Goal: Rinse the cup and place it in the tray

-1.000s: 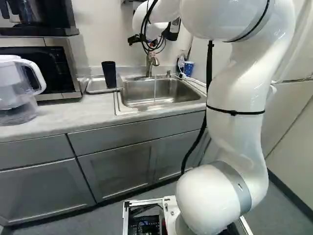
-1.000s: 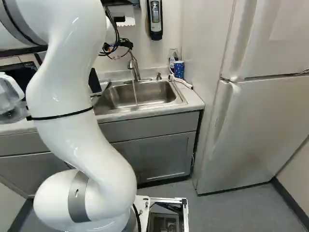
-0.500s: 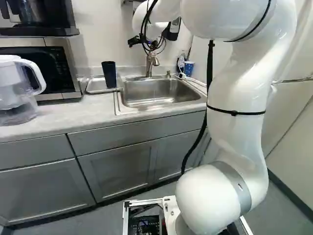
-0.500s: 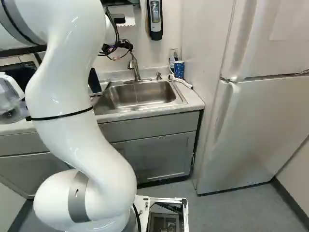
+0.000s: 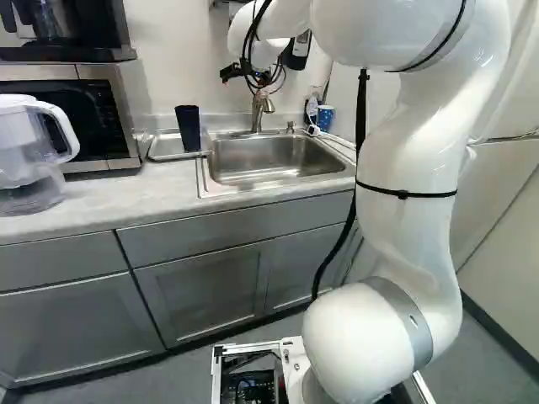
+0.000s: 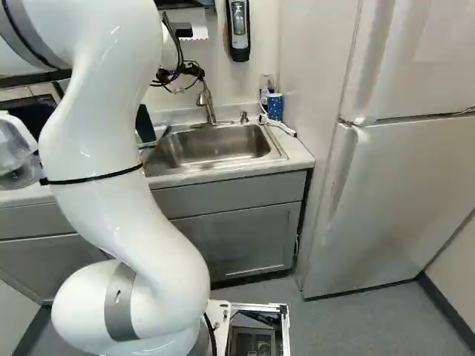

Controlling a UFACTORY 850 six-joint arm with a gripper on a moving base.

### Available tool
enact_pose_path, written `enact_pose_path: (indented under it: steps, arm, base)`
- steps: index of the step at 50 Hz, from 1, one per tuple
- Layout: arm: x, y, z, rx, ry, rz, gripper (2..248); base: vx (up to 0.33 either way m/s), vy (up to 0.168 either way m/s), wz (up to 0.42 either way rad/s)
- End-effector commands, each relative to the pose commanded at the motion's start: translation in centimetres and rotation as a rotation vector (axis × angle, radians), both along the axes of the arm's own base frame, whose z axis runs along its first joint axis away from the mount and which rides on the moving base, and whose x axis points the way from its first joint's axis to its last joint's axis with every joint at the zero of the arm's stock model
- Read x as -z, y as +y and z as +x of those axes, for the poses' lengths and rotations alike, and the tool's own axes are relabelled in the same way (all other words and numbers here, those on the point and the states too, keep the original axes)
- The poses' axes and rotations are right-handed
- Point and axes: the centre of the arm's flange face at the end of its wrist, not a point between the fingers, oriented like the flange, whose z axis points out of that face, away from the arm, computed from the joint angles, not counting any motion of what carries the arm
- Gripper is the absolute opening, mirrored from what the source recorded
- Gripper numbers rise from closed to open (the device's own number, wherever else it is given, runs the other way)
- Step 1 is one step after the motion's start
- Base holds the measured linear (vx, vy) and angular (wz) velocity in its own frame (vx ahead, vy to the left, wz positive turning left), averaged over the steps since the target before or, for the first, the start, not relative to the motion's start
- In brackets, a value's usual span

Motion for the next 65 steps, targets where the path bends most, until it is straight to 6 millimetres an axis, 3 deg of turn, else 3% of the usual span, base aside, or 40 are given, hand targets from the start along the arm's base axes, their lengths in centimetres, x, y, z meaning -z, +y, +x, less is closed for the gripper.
enact_pose_path:
  steps: [30, 43, 65]
  arm:
    - [-0.6, 3.2, -2.1, -0.055, -0.048, 0.011, 247]
    - [-0.7, 4.4, -4.1, -0.081, -0.042, 0.010, 247]
    - [-0.2, 4.2, -8.5, -0.103, 0.051, -0.014, 247]
  base:
    - [0.000, 0.000, 0.000]
    - [0.000, 0.000, 0.000]
    - [0.000, 0.000, 0.000]
